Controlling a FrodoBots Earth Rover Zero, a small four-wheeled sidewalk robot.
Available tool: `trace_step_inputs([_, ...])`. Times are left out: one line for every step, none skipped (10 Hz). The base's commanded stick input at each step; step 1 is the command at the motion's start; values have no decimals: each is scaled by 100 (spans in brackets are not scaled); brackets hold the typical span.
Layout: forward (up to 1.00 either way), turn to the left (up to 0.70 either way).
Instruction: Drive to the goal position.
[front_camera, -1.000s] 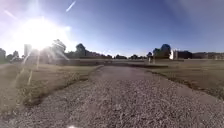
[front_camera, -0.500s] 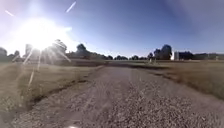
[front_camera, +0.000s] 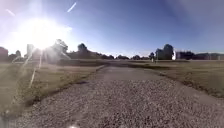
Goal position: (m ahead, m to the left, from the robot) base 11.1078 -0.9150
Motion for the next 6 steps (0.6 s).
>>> trace_step_inputs([50,0])
trace_step_inputs([50,0])
trace_step_inputs([50,0])
trace_step_inputs([50,0])
trace_step_inputs([50,0])
trace_step_inputs([50,0])
